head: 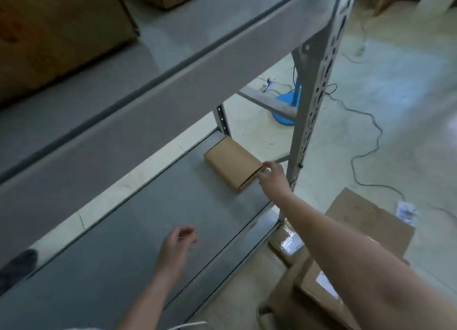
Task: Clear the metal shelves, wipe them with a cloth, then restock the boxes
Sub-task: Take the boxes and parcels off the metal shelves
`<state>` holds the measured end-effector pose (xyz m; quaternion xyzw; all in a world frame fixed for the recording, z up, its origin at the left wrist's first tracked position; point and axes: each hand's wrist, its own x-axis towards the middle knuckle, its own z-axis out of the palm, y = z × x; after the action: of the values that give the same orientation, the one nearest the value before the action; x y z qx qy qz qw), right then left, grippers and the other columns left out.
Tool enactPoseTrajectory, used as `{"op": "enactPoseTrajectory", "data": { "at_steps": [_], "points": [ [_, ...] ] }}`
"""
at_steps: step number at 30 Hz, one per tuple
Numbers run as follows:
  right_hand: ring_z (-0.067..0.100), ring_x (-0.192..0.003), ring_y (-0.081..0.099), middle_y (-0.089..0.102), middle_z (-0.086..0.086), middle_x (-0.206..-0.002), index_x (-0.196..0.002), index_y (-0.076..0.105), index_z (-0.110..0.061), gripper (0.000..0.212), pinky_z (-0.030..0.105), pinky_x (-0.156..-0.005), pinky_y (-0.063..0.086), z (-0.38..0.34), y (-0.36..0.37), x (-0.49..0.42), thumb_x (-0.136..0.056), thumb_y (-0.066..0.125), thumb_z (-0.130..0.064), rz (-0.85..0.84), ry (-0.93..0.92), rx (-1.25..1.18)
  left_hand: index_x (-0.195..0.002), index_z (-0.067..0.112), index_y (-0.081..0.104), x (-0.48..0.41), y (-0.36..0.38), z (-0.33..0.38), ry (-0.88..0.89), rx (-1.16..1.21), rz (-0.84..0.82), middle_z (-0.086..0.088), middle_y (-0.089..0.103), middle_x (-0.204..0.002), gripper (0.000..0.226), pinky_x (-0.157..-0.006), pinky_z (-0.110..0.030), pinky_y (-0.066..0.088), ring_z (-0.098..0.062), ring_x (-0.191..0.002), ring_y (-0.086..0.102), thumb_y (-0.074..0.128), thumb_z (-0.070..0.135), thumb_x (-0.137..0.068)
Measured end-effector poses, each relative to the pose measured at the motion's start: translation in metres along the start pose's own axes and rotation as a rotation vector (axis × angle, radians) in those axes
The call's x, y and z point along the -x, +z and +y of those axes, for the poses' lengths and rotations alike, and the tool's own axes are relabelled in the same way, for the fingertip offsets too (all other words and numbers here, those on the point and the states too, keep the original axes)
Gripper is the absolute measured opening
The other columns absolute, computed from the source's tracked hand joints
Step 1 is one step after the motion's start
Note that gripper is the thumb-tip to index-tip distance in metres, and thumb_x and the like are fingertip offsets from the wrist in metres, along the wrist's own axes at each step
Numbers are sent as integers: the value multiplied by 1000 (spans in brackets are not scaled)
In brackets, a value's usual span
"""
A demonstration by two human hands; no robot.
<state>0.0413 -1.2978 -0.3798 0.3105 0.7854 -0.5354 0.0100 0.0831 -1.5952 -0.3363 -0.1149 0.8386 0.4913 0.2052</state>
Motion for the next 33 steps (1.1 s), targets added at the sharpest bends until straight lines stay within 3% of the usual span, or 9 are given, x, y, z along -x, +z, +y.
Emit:
{"op": "enactPoseTrajectory", "data": {
  "at_steps": [6,10,14,19,21,24,26,29,33],
  "points": [
    [27,-132,49,13,-5,-166,-158,20,-14,71,44,-99,49,14,23,-67,-102,54,-41,-86,-21,217,-91,13,62,-50,-2,10,-46,-75,51,-8,66,-90,19,-68,-27,47,-20,-81,63,55,-3,-97],
    [26,-109,59,38,0,-148,-144,37,-15,57,38,-76,50,28,34,-67,-99,59,-42,-65,-59,334,-100,12,62,-72,16,-7,-144,-85,65,-15,68,-104,16,-70,-29,47,-21,-85,64,55,-1,-96],
    [27,-109,58,42,2,-136,-138,40,-19,57,42,-84,53,40,48,-30,-93,68,-42,3,-16,250,-115,10,58,-90,51,-7,-147,-61,-1,-18,62,-126,20,-96,-42,48,-30,-110,61,56,1,-97],
    [22,-110,60,46,-3,-134,-135,43,-24,49,39,-89,50,56,67,51,-94,68,-31,41,58,120,-151,3,36,-77,87,4,-192,17,-163,-15,43,-152,57,-116,-44,34,-29,-139,44,57,4,-98],
    [20,-107,61,49,-5,-130,-132,44,-24,46,36,-87,48,60,73,77,-94,68,-28,39,100,55,-148,7,41,-61,93,-3,-200,47,-184,-11,46,-150,55,-112,-35,38,-25,-134,48,58,2,-96],
    [25,-115,57,44,0,-124,-139,46,-12,45,32,-91,43,59,78,110,-99,60,-29,48,193,17,-110,16,58,-26,83,-14,-146,82,-153,0,59,-112,25,-75,-18,43,-6,-91,57,55,-4,-95],
    [28,-119,54,44,4,-125,-140,51,-7,45,34,-102,42,52,78,139,-103,54,-34,47,246,-2,-132,17,52,-2,66,-29,-105,78,-166,-1,55,-124,36,-87,-27,44,-14,-102,57,56,6,-99],
    [24,-115,58,52,6,-129,-139,53,-15,41,39,-105,46,36,79,210,-104,52,-36,138,274,-124,-140,26,49,43,34,-55,-29,37,-247,-5,53,-141,39,-108,-48,43,-25,-125,52,55,30,-102],
    [24,-92,70,64,6,-113,-124,52,-26,24,48,-80,63,22,76,296,-101,58,-32,245,292,-372,-129,30,51,115,5,-65,35,107,-338,-1,56,-131,31,-105,-55,46,-24,-120,54,54,39,-100]
  ]
}}
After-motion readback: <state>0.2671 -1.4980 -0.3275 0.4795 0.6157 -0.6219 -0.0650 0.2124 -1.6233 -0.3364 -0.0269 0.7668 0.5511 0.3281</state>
